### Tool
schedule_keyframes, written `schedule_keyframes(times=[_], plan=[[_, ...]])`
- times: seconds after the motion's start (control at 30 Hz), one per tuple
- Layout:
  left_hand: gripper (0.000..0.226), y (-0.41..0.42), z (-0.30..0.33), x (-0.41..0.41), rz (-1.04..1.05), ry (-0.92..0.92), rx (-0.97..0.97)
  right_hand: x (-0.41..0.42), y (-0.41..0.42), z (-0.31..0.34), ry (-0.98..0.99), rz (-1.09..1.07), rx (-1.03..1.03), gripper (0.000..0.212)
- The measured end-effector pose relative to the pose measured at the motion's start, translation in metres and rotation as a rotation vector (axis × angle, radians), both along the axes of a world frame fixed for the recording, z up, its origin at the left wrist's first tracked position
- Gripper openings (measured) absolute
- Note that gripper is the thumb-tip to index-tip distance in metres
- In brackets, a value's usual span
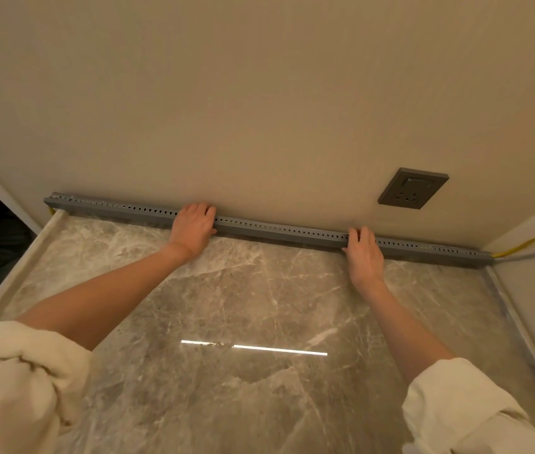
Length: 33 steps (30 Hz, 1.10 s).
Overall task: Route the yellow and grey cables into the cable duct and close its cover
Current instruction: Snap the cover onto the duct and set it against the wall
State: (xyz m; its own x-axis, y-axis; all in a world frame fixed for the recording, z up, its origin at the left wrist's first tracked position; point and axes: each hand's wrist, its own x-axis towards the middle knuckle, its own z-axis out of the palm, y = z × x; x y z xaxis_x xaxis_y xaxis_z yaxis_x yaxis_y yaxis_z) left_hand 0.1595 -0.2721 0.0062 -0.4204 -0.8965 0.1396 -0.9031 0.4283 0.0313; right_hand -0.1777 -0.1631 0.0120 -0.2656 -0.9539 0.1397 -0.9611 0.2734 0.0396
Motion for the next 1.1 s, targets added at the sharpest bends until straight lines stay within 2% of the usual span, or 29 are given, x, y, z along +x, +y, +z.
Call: schedule_keyframes(times=[0.07,0.17,0.33,0.67,0.8,0.97,1.1], plan=[[0.024,0.000,-0.001,-0.001,-0.006,-0.019,-0.004,0.002,-0.001,0.002,0.021,-0.016,0.023,0.037],[0.014,-0.002,-0.001,0.000,0.001,-0.022,-0.008,0.001,-0.006,0.004,0.022,-0.002,0.018,0.024],[0.014,-0.008,0.000,0.008,0.062,0.028,-0.004,-0.003,-0.016,0.006,-0.017,-0.016,-0.049,0.008],[0.014,-0.007,0.005,-0.013,0.044,0.054,0.014,-0.027,-0.014,0.013,0.077,-0.022,0.000,0.009],[0.020,-0.004,0.001,-0.007,0.029,0.070,-0.019,-0.022,-0.016,0.011,0.105,-0.060,0.033,0.019],[0.021,0.012,-0.002,-0.014,0.171,0.228,-0.040,-0.013,-0.013,0.005,-0.022,-0.185,-0.121,0.017],[0.036,0.019,0.001,-0.017,0.305,0.277,-0.026,-0.004,-0.010,0.006,-0.195,-0.321,-0.208,0.033]])
